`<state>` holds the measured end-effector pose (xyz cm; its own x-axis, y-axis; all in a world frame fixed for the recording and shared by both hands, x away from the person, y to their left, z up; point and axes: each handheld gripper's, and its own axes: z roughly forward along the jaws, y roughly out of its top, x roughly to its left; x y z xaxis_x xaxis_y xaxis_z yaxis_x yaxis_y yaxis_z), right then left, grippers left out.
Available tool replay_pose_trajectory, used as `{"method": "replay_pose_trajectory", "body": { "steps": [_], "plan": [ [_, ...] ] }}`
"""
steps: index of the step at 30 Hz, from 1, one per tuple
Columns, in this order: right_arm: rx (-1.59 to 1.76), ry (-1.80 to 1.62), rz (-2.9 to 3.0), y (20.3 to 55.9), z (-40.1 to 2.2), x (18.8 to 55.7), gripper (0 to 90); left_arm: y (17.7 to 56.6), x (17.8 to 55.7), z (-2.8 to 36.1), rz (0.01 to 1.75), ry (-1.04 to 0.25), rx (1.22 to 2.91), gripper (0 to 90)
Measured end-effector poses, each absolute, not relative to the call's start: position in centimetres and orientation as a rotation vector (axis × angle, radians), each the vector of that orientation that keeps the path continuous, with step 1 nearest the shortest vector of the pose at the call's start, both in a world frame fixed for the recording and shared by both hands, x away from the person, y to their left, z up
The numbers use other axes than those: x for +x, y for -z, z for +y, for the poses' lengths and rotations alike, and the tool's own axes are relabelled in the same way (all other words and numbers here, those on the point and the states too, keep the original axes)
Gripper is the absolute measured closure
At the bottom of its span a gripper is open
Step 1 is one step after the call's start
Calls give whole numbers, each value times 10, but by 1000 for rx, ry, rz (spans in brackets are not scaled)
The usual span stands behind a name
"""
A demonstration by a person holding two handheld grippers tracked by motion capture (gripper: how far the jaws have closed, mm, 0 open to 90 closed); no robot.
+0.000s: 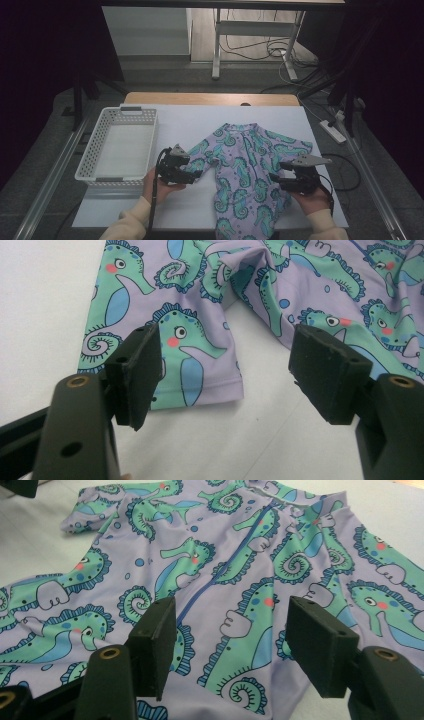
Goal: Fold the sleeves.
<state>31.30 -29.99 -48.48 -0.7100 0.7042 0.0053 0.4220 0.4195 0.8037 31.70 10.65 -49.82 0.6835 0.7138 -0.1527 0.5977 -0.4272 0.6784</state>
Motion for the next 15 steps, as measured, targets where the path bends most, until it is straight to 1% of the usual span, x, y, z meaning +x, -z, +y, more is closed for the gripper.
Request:
{"method": "replay_pose_trajectory", "body": {
  "steps": [15],
  "plan": [
    [925,-1164,2387,489,-291,314,377,503,332,115,1133,-233,2074,264]
  ]
}}
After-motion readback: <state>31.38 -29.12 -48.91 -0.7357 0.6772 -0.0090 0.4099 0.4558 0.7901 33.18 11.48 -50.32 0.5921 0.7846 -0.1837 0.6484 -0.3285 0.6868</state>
